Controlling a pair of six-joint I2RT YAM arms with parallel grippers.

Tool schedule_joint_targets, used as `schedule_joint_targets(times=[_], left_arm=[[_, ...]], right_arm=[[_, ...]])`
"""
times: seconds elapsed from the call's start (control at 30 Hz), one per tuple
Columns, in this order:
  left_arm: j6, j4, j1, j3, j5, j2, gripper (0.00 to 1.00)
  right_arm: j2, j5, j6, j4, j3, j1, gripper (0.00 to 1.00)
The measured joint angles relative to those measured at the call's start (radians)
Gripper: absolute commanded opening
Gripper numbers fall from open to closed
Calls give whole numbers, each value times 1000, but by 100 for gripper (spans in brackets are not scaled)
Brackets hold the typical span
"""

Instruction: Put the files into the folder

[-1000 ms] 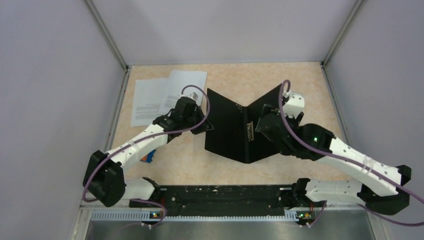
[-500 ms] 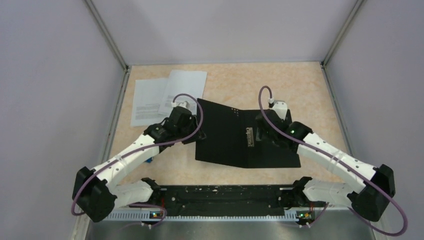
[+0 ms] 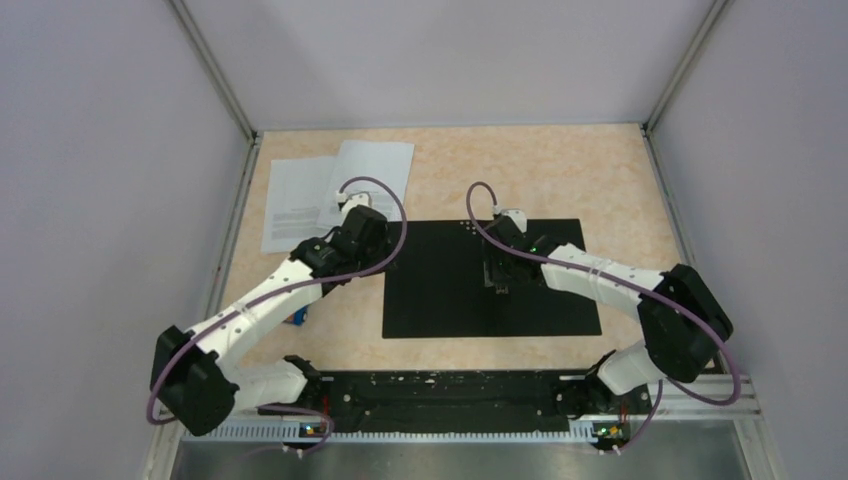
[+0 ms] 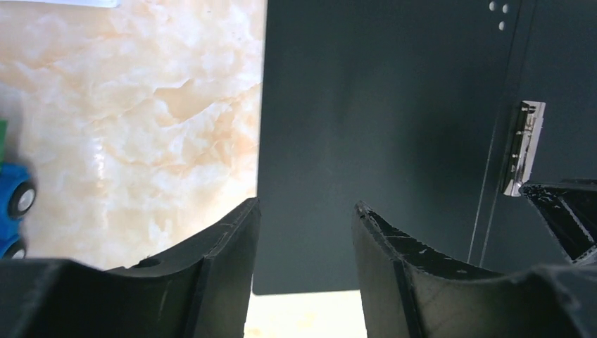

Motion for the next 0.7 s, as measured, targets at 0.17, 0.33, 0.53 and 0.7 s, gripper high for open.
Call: schedule_joint_targets(times=[0.17, 0.33, 0.53, 0.7], left_arm=[[8, 88, 11, 7, 47, 140, 49], [10, 156, 23, 8, 91, 253, 48], [-5, 223, 45, -4, 120, 306, 49], [-27, 254, 55, -43, 138, 324, 48]], right_arm=[[72, 1, -20, 57, 0, 0, 43], [116, 2, -37, 84, -1, 0, 31], [138, 1, -56, 111, -12, 1, 23], [139, 1, -80, 116, -18, 12, 17]])
